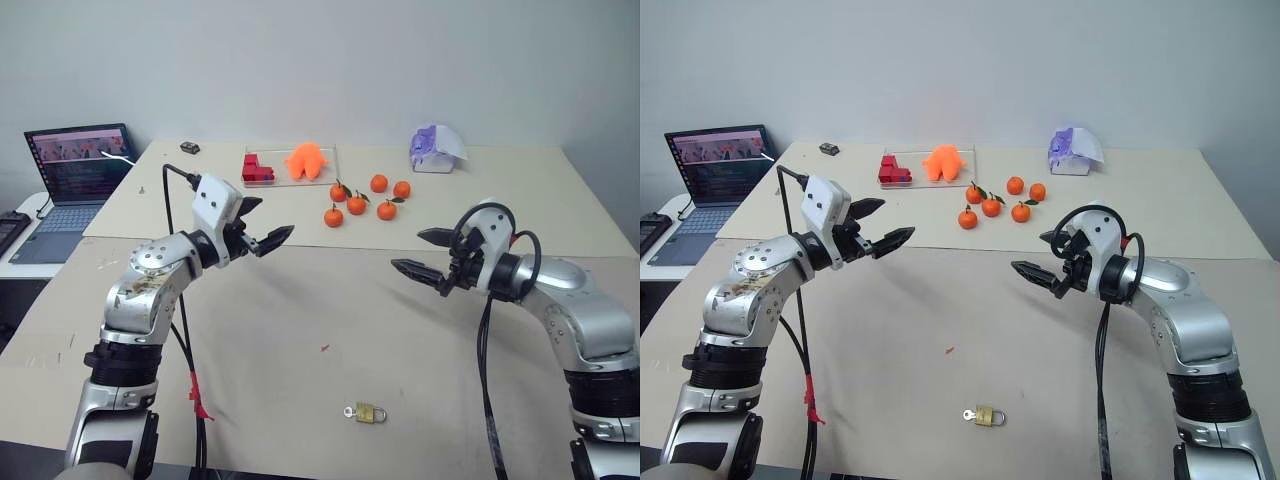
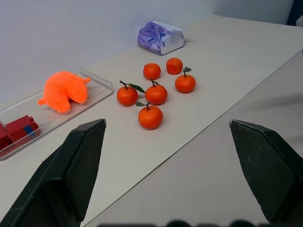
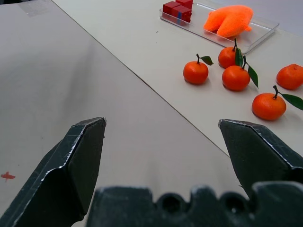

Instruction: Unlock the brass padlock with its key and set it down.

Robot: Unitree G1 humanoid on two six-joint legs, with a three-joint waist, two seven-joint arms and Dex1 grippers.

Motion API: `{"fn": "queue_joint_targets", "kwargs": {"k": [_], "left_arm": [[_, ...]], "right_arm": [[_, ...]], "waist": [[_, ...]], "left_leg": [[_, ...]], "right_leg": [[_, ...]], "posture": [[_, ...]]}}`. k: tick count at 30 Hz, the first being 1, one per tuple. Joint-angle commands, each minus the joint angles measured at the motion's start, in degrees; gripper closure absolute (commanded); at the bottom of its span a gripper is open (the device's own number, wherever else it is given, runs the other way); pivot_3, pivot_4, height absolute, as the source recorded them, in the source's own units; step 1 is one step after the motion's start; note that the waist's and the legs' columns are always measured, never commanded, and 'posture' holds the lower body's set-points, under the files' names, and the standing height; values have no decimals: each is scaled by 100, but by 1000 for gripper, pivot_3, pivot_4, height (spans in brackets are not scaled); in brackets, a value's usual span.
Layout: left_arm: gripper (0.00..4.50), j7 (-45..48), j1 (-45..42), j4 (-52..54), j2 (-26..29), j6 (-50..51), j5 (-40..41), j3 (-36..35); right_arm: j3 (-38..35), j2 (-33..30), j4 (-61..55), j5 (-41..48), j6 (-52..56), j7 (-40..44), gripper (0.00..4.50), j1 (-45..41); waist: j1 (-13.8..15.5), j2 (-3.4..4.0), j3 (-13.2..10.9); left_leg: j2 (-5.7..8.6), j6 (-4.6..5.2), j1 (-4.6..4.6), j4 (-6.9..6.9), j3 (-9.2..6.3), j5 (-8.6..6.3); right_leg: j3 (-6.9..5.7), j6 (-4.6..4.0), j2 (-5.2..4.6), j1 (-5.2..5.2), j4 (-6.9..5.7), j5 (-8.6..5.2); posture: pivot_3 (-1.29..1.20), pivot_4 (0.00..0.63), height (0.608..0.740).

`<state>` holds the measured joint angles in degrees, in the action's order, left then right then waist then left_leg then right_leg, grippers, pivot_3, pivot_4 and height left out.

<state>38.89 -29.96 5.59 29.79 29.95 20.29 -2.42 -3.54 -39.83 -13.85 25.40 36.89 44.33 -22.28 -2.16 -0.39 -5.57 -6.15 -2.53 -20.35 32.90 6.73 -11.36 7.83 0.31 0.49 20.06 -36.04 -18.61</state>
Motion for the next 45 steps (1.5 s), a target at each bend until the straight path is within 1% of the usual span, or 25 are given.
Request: {"fn": "queue_joint_targets", "kwargs": {"k": [1, 3, 5, 10, 13, 15, 17, 19, 21, 23, 27, 29, 32, 36, 42, 45], "left_arm": [[47, 233, -93, 124, 117, -164, 10, 33], [47, 625, -66, 146, 222, -171, 163, 89], [47, 808, -102, 76, 294, -211, 151, 125], [47, 1429, -140, 26, 499, -252, 214, 243], [47, 2017, 73, 281, 808, -456, 208, 418], [47, 2490, 332, 501, 1135, -703, 89, 623], [47, 2779, 529, 670, 1358, -634, 144, 758], [47, 2880, 618, 846, 1423, -442, 334, 782], [47, 2953, 628, 972, 1451, -266, 466, 805], [47, 3022, 622, 1034, 1478, -181, 507, 829], [47, 3188, 606, 1046, 1562, -186, 531, 861], [47, 3316, 545, 967, 1611, -181, 549, 877], [47, 3578, 357, 809, 1646, -177, 619, 887], [47, 3959, 145, 607, 1811, -159, 658, 901], [47, 4248, -79, 443, 1920, -164, 611, 995], [47, 4365, -234, 285, 1918, -207, 548, 1049]], "right_arm": [[-122, -202, -95, -44, -174, 156, 0, -126], [-75, -428, -79, -86, -255, 419, 0, -96], [-54, -539, -30, -106, -315, 556, 0, -114], [20, -651, -132, -63, -354, 833, 0, -99], [45, -777, -477, 116, -186, 1131, 0, 110], [56, -915, -905, 398, 60, 1374, 0, 357], [106, -1050, -1368, 622, 266, 1503, 0, 628], [150, -1150, -1828, 782, 451, 1496, 0, 912], [270, -1244, -2249, 755, 499, 1417, 0, 1230], [401, -1257, -2565, 646, 474, 1252, 0, 1538], [513, -1217, -2961, 598, 474, 963, 0, 1987], [686, -1207, -3213, 439, 442, 743, 0, 2298], [839, -1126, -3616, 469, 626, 403, 0, 2757], [1416, -738, -3623, -23, 503, -221, 0, 2904], [1954, -476, -3638, -434, 385, -589, 0, 3102], [2137, -454, -3591, -654, 264, -671, 0, 3191]], "waist": [[-2, 1, 0], [1, 6, -2], [3, 7, -2], [-17, 16, 4], [-30, 25, 7], [-30, 30, 10], [-26, 37, 13], [-23, 38, 13], [-11, 38, 13], [-6, 38, 14], [-43, 37, 14], [-47, 37, 14], [-31, 37, 14], [-57, 33, 15], [-43, 31, 14], [-33, 26, 14]], "left_leg": [[0, 0, 0, 0, 0, 0], [1, 0, -1, 1, 0, 0], [3, 0, 0, -2, 0, 0], [3, 3, 6, -8, -1, 1], [2, 5, 7, -10, -9, 2], [2, 5, 7, -11, -9, 2], [2, 5, 6, -14, -10, 2], [2, 7, 6, -16, -13, 1], [2, 12, 4, -22, -23, -2], [5, 18, 4, -22, -34, -6], [13, 34, 4, -22, -43, -14], [13, 38, -2, -22, -45, -16], [12, 39, 3, -21, -53, -16], [12, 39, 2, -18, -57, -16], [14, 39, 0, -17, -60, -16], [14, 39, -5, -13, -61, -16]], "right_leg": [[0, 0, 0, 0, 0, 0], [0, 0, 0, 0, 0, 0], [0, 0, -1, 0, 4, 0], [0, 1, 1, -3, 6, 0], [0, 1, 6, -2, 5, -1], [1, 1, 7, -1, 11, -1], [1, -1, 7, -2, 14, -1], [1, -2, 7, -2, 16, -2], [-5, 6, 8, -4, 15, -8], [-11, 33, 8, -6, 15, -23], [-10, 35, 9, -8, 15, -26], [-2, 34, 13, -7, 15, -26], [-6, 31, 16, -2, 15, -28], [-4, 29, 20, -1, 11, -29], [-4, 26, 21, 6, 10, -31], [-5, 26, 21, 9, 10, -31]], "posture": [[0, 150, 723], [0, 150, 723], [0, 150, 723], [0, 150, 723], [0, 150, 723], [0, 150, 723], [0, 150, 723], [0, 150, 723], [0, 150, 723], [0, 150, 723], [0, 150, 723], [0, 150, 723], [0, 150, 723], [0, 150, 723], [0, 150, 723], [0, 150, 723]]}}
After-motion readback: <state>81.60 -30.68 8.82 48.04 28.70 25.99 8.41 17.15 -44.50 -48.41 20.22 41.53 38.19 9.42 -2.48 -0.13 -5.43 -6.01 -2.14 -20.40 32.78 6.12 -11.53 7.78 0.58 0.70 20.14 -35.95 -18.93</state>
